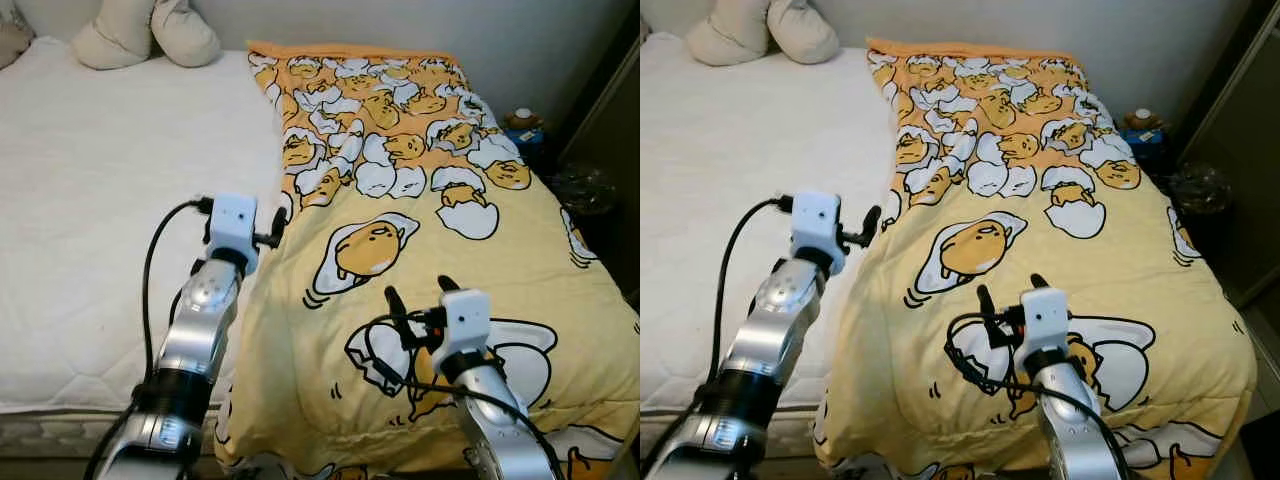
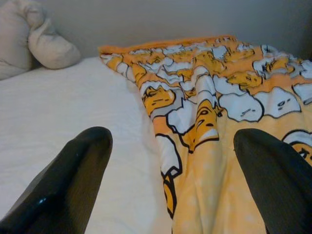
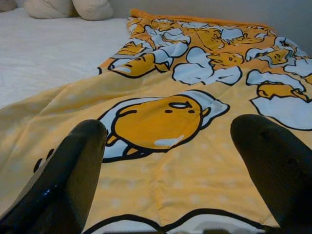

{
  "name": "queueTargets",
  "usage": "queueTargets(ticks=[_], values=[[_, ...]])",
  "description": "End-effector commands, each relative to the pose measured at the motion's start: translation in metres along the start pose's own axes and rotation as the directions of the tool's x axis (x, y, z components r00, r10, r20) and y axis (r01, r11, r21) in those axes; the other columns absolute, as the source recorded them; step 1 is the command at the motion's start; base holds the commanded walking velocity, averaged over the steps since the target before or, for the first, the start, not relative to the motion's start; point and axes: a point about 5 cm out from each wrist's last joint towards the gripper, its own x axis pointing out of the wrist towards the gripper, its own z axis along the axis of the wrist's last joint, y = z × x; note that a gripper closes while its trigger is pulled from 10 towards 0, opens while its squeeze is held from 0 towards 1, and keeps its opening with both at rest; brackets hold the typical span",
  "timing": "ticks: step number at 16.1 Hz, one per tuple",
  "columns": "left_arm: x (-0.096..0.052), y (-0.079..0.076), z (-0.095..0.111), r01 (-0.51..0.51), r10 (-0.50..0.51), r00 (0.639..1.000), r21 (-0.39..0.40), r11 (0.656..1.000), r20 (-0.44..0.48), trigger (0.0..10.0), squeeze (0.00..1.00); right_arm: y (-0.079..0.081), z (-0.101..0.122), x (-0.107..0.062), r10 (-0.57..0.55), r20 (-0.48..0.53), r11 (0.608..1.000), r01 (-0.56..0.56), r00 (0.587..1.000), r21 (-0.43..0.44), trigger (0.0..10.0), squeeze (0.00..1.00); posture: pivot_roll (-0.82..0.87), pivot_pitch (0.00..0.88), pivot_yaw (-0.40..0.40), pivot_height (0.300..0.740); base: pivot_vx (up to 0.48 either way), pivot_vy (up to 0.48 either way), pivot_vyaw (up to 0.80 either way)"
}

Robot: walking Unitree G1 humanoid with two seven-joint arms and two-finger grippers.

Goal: Clean up the room

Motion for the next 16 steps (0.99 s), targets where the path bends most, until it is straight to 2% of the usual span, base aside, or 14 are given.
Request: queueTargets(ticks=[1, 2, 3, 5, 6, 7, 9, 11, 12, 14, 16], values=[[0.007, 0.001, 0.003, 0.017, -0.017, 1.0, 0.007, 1.0, -0.014, 10.0, 0.0, 0.001, 0.004, -0.003, -0.006, 0.008, 1.0, 0.006, 1.0, 0.001, 10.0, 0.0, -0.04, 0.039, -0.01, 0.74, 0.0, 0.0, 0.0], [0.015, 0.003, 0.003, 0.022, -0.021, 0.999, 0.013, 1.0, -0.04, 10.0, 0.0, 0.002, 0.002, -0.006, -0.005, 0.0, 1.0, 0.005, 1.0, 0.005, 10.0, 0.0, -0.06, 0.055, -0.004, 0.74, 0.0, 0.0, 0.0], [0.031, 0.011, 0.006, 0.004, 0.003, 0.995, 0.068, 0.998, -0.101, 10.0, 0.0, 0.007, -0.002, -0.017, -0.002, -0.021, 1.0, 0.002, 1.0, 0.011, 10.0, 0.0, -0.08, 0.073, 0.007, 0.74, 0.0, 0.0, 0.0], [0.04, 0.019, 0.009, -0.038, 0.051, 0.99, 0.098, 0.994, -0.132, 10.0, 0.0, 0.006, -0.006, -0.027, -0.01, -0.043, 1.0, 0.01, 0.999, 0.011, 10.0, 0.0, -0.11, 0.091, 0.018, 0.74, 0.0, 0.0, 0.0], [0.044, 0.034, 0.01, -0.116, 0.127, 0.978, 0.075, 0.99, -0.165, 10.0, 0.0, 0.008, -0.008, -0.039, -0.022, -0.059, 1.0, 0.023, 0.998, 0.012, 10.0, 0.0, -0.15, 0.11, 0.034, 0.74, 0.0, 0.0, 0.0], [0.045, 0.044, 0.008, -0.173, 0.173, 0.963, 0.018, 0.985, -0.208, 10.0, 0.0, 0.005, -0.009, -0.051, -0.05, -0.078, 0.999, 0.051, 0.996, 0.013, 10.0, 0.0, -0.18, 0.125, 0.042, 0.74, 0.0, 0.0, 0.0], [0.044, 0.046, 0.002, -0.183, 0.163, 0.951, -0.054, 0.982, -0.261, 10.0, 0.0, 0.005, -0.008, -0.061, -0.065, -0.087, 0.998, 0.066, 0.994, 0.012, 10.0, 0.0, -0.21, 0.137, 0.053, 0.74, 0.0, 0.0, 0.0], [0.045, 0.046, 0.0, -0.174, 0.149, 0.947, -0.065, 0.982, -0.283, 10.0, 0.0, 0.008, -0.005, -0.065, -0.034, -0.085, 0.999, 0.034, 0.996, 0.005, 10.0, 0.0, -0.22, 0.142, 0.056, 0.74, 0.0, 0.0, 0.0], [0.044, 0.045, -0.005, -0.176, 0.137, 0.941, -0.102, 0.979, -0.309, 10.0, 0.0, 0.017, -0.002, -0.066, 0.056, -0.085, 0.998, -0.058, 0.995, -0.02, 10.0, 0.0, -0.22, 0.149, 0.059, 0.74, 0.0, 0.0, 0.0], [0.043, 0.041, -0.01, -0.168, 0.107, 0.936, -0.161, 0.973, -0.334, 10.0, 0.0, 0.025, 0.003, -0.064, 0.167, -0.096, 0.985, -0.171, 0.981, -0.037, 10.0, 0.0, -0.22, 0.155, 0.059, 0.74, 0.0, 0.0, 0.0], [0.042, 0.037, -0.014, -0.151, 0.079, 0.935, -0.186, 0.971, -0.345, 10.0, 0.0, 0.029, 0.006, -0.061, 0.226, -0.104, 0.973, -0.23, 0.969, -0.03, 10.0, 0.0, -0.21, 0.158, 0.057, 0.74, 0.0, 0.0, 0.0]])
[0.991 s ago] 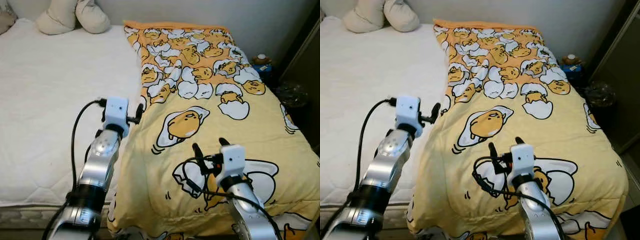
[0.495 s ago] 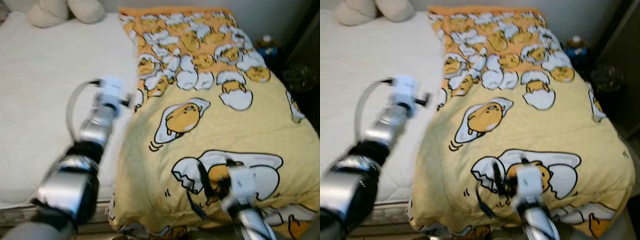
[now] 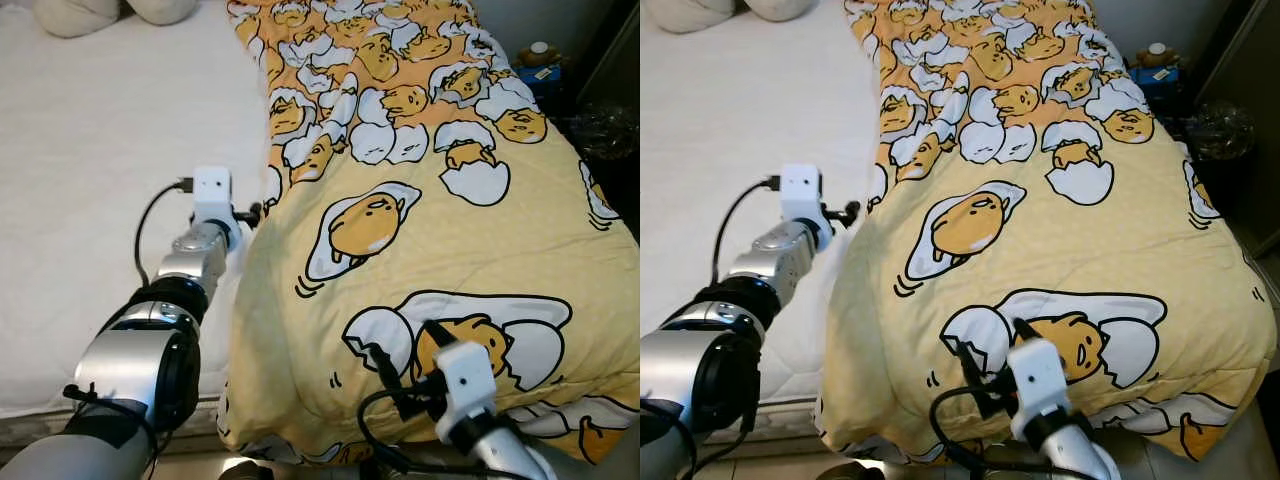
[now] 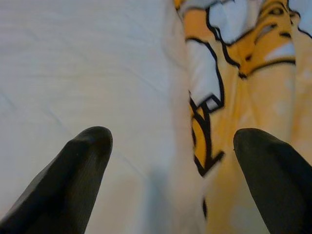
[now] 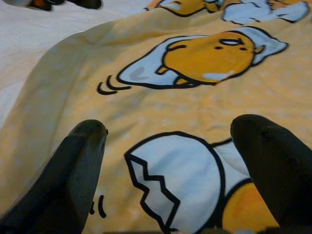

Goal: Clean up the room

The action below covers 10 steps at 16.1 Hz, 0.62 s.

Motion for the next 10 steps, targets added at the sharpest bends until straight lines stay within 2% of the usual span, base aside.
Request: queueTargets(ticks=[1, 2, 4, 5, 10], values=[[0.0, 0.0, 0.001, 0.012, -0.012, 1.0, -0.033, 0.999, -0.014, 10.0, 0.0, 0.005, 0.0, -0.002, 0.047, -0.017, 0.999, -0.046, 0.999, 0.01, 10.0, 0.0, -0.21, 0.165, 0.052, 0.74, 0.0, 0.0, 0.0], [0.0, 0.0, 0.001, 0.016, -0.017, 1.0, -0.041, 0.999, -0.017, 10.0, 0.0, 0.005, 0.0, -0.002, 0.059, -0.024, 0.998, -0.059, 0.998, 0.01, 10.0, 0.0, -0.21, 0.165, 0.052, 0.74, 0.0, 0.0, 0.0], [0.0, -0.006, -0.011, 0.065, -0.073, 0.994, -0.094, 0.993, -0.081, 10.0, 0.0, 0.01, -0.002, 0.0, 0.113, -0.047, 0.994, -0.113, 0.992, 0.016, 10.0, 0.0, -0.19, 0.171, 0.046, 0.74, 0.0, 0.0, 0.0], [-0.001, -0.01, -0.019, 0.083, -0.091, 0.99, -0.085, 0.993, -0.106, 10.0, 0.0, 0.012, -0.001, 0.004, 0.121, -0.045, 0.992, -0.119, 0.992, 0.028, 10.0, 0.0, -0.19, 0.17, 0.046, 0.74, 0.0, 0.0, 0.0], [-0.003, -0.017, -0.032, 0.12, -0.129, 0.981, -0.07, 0.99, -0.146, 10.0, 0.0, 0.017, 0.0, 0.006, 0.125, -0.044, 0.991, -0.122, 0.991, 0.058, 10.0, 0.0, -0.19, 0.155, 0.049, 0.74, 0.0, 0.0, 0.0]])
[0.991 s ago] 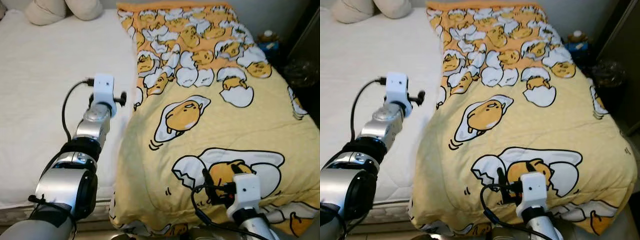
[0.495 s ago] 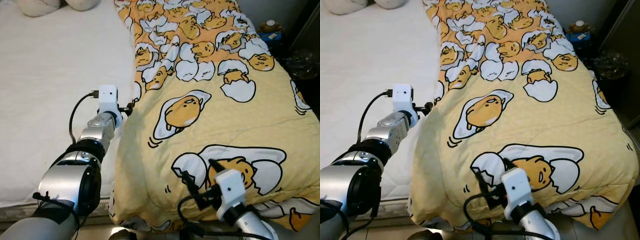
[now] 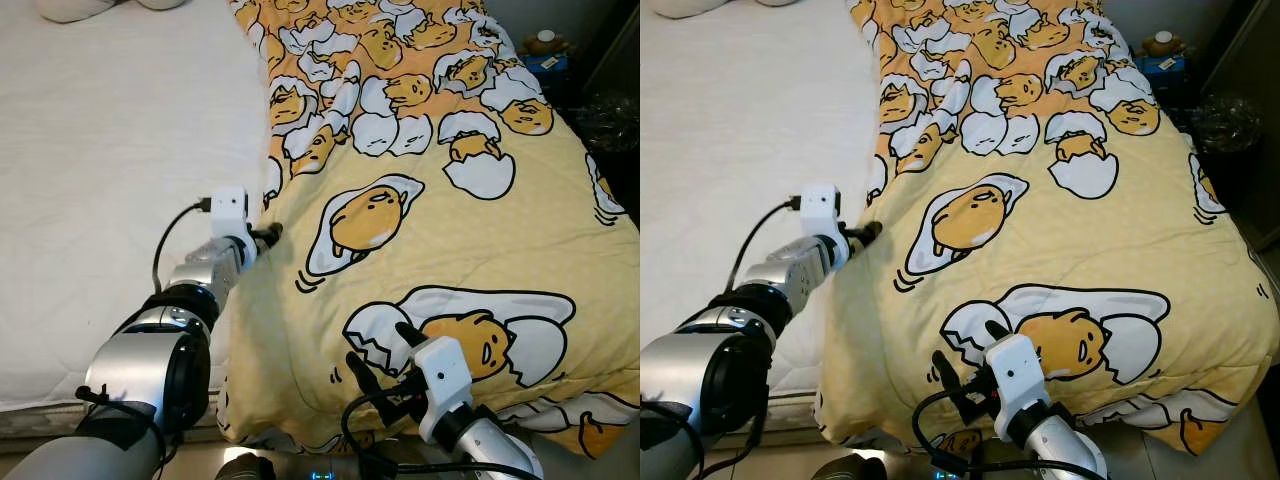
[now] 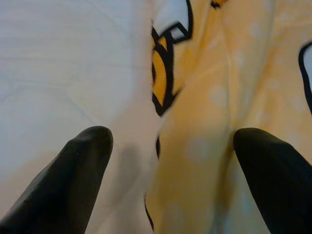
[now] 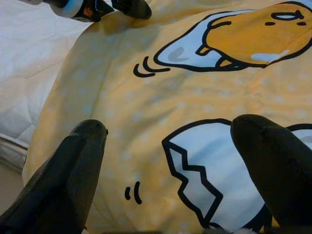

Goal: Clean up the room

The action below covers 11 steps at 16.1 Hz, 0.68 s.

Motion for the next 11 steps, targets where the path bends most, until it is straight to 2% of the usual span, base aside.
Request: queueTargets(ticks=[1, 3, 5, 6, 8, 11], values=[[0.0, 0.001, -0.007, 0.009, -0.008, 1.0, 0.038, 0.999, -0.014, 0.0, 0.0, 0.004, 0.002, -0.002, 0.005, 0.002, 1.0, -0.005, 1.0, 0.017, 10.0, 0.0, -0.19, 0.152, 0.051, 0.74, 0.0, 0.0, 0.0], [-0.001, 0.0, -0.001, 0.011, -0.016, 0.999, 0.126, 0.992, 0.038, 0.0, 0.0, 0.009, 0.001, -0.004, 0.028, -0.003, 0.999, -0.028, 1.0, 0.022, 10.0, 0.0, -0.19, 0.15, 0.052, 0.74, 0.0, 0.0, 0.0], [-0.001, 0.001, 0.0, 0.022, -0.029, 0.998, 0.141, 0.99, 0.049, 0.0, 0.0, 0.011, 0.0, -0.005, 0.04, -0.014, 0.998, -0.039, 0.999, 0.045, 10.0, 0.0, -0.19, 0.155, 0.056, 0.74, 0.0, 0.0, 0.0], [-0.001, 0.002, 0.001, 0.024, -0.033, 0.998, 0.136, 0.99, 0.062, 0.0, 0.0, 0.014, 0.004, -0.003, 0.051, -0.003, 0.995, -0.051, 0.999, 0.087, 10.0, 0.0, -0.19, 0.159, 0.06, 0.74, 0.0, 0.0, 0.0], [-0.001, 0.001, -0.002, 0.043, -0.049, 0.997, 0.116, 0.992, 0.053, 0.0, 0.0, 0.016, 0.006, -0.001, 0.074, -0.003, 0.995, -0.073, 0.997, 0.067, 10.0, 0.0, -0.18, 0.169, 0.062, 0.74, 0.0, 0.0, 0.0], [-0.002, -0.002, -0.02, 0.104, -0.105, 0.994, -0.011, 0.994, -0.036, 0.0, 0.0, 0.02, 0.004, -0.001, 0.069, -0.01, 0.995, -0.068, 0.998, 0.075, 10.0, 0.0, -0.18, 0.181, 0.07, 0.74, 0.0, 0.0, 0.0]])
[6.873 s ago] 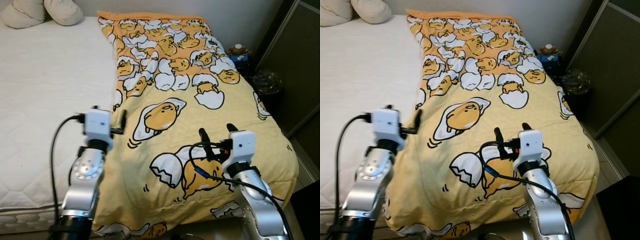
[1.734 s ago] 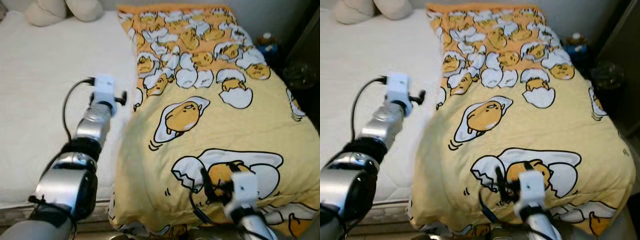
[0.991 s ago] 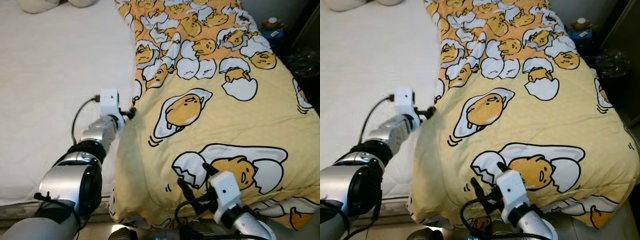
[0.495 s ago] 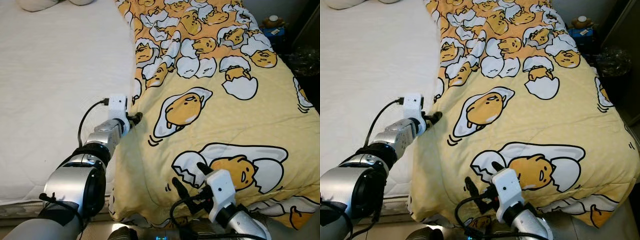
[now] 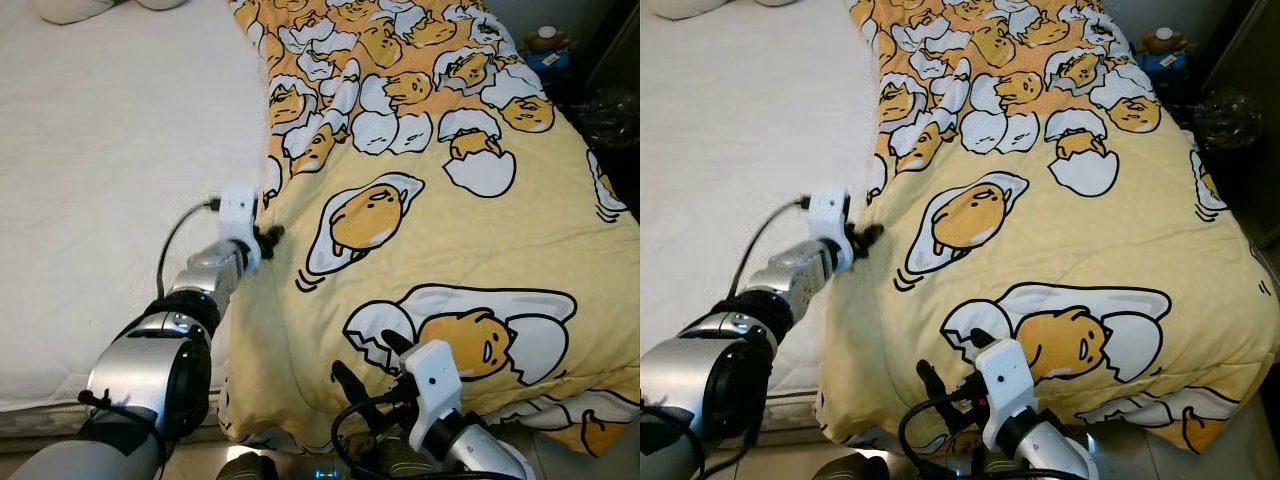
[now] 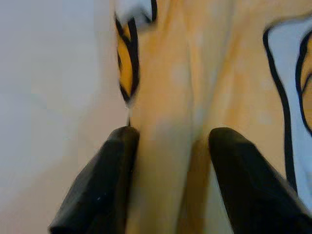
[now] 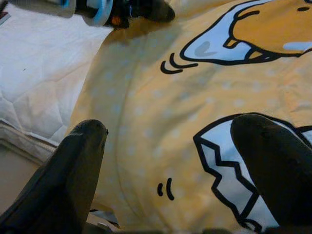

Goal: Clean up the room

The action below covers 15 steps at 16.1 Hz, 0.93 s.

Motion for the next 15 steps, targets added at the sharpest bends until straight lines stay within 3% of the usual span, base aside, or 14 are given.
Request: queueTargets(ticks=[1, 8, 11, 15], values=[[-0.001, -0.001, -0.014, 0.024, -0.027, 0.998, -0.052, 0.998, -0.061, 0.0, 0.0, 0.004, 0.001, -0.002, 0.002, -0.007, 1.0, -0.002, 1.0, 0.011, 10.0, 0.0, -0.18, 0.187, 0.072, 0.74, 0.0, 0.0, 0.0], [0.0, -0.006, -0.016, 0.057, -0.065, 0.995, -0.11, 0.992, -0.072, 0.0, 0.0, 0.014, -0.004, -0.005, 0.003, -0.026, 0.999, -0.002, 1.0, 0.047, 10.0, 0.0, -0.18, 0.217, 0.081, 0.74, 0.0, 0.0, 0.0], [0.001, -0.006, 0.006, 0.064, -0.06, 0.997, -0.081, 0.995, 0.051, 0.0, 0.0, 0.014, -0.005, -0.006, -0.005, -0.029, 0.999, 0.007, 1.0, 0.053, 10.0, 0.0, -0.17, 0.217, 0.084, 0.74, 0.0, 0.0, 0.0], [0.001, -0.011, 0.023, 0.101, -0.086, 0.985, -0.1, 0.99, 0.152, 0.0, 0.0, 0.014, -0.004, -0.002, -0.005, -0.024, 0.998, 0.006, 1.0, 0.061, 10.0, 0.0, -0.16, 0.213, 0.078, 0.74, 0.0, 0.0, 0.0]])
